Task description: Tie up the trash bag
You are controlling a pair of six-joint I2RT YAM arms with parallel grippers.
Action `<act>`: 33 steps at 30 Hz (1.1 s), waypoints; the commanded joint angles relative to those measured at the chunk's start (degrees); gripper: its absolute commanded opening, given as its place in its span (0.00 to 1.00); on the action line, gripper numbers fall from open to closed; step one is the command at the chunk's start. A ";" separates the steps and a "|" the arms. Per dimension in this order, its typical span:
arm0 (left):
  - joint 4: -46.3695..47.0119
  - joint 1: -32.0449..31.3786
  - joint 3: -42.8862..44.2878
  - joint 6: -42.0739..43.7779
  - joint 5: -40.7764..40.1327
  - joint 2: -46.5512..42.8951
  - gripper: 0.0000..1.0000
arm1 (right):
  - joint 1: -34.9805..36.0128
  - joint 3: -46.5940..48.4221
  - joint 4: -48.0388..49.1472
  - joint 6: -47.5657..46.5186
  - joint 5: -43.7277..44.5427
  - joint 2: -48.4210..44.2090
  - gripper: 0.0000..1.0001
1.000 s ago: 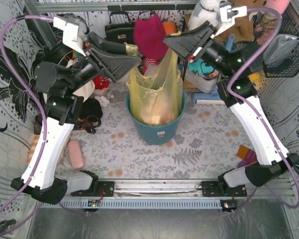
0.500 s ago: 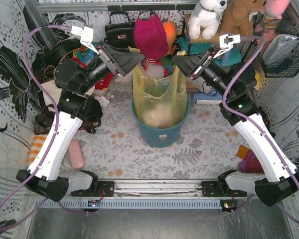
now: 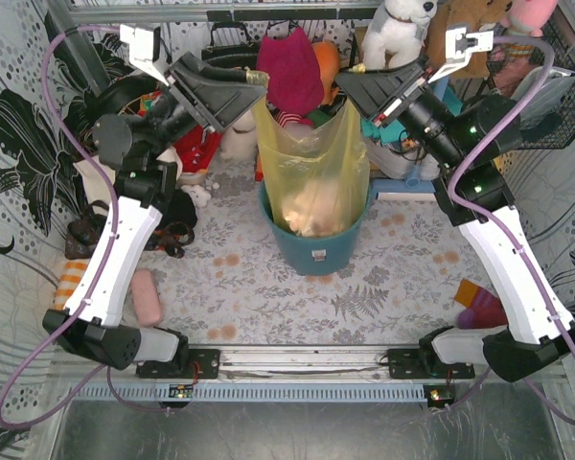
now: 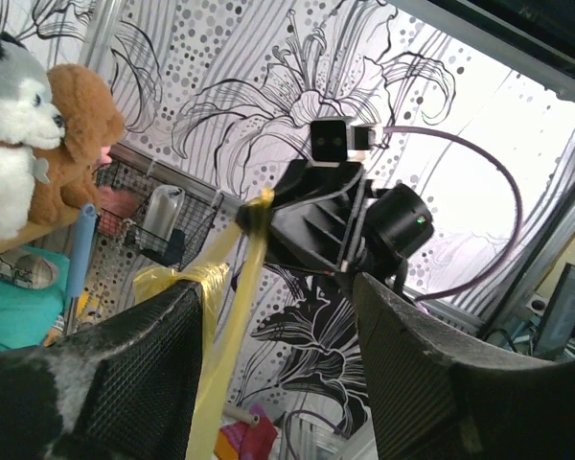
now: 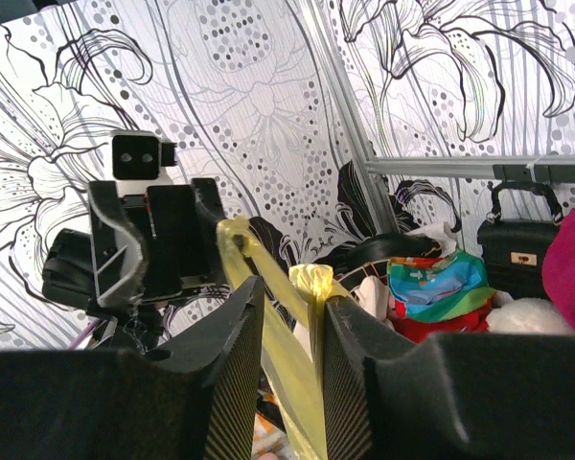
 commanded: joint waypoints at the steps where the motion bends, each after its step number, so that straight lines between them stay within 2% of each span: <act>1: 4.11 0.42 -5.81 -0.51 0.74 -4.93 0.67 | 0.05 -6.95 -1.01 1.24 2.32 -3.46 0.29; 6: -4.08 0.39 -9.72 4.63 0.82 -8.67 0.68 | 0.02 -11.49 -6.94 -1.11 5.88 -6.48 0.31; 12: -18.62 0.44 -6.54 13.59 -0.17 -8.52 0.67 | 0.08 -9.48 -14.99 -3.17 4.06 -6.22 0.32; 19: -22.37 0.36 -3.79 15.80 1.86 -5.70 0.66 | 0.09 -9.44 -18.76 -3.56 2.40 -7.65 0.36; 23: -27.40 0.41 -1.11 19.39 1.64 -4.67 0.60 | 0.02 -9.47 -18.68 -3.77 2.49 -8.04 0.37; 27: -32.42 0.38 2.82 22.90 0.79 -3.50 0.60 | 0.03 -8.62 -16.87 -3.39 1.55 -7.10 0.45; 33: -35.08 0.41 6.13 24.72 -0.38 -1.71 0.59 | 0.04 -8.29 -12.89 -1.70 3.18 -5.83 0.43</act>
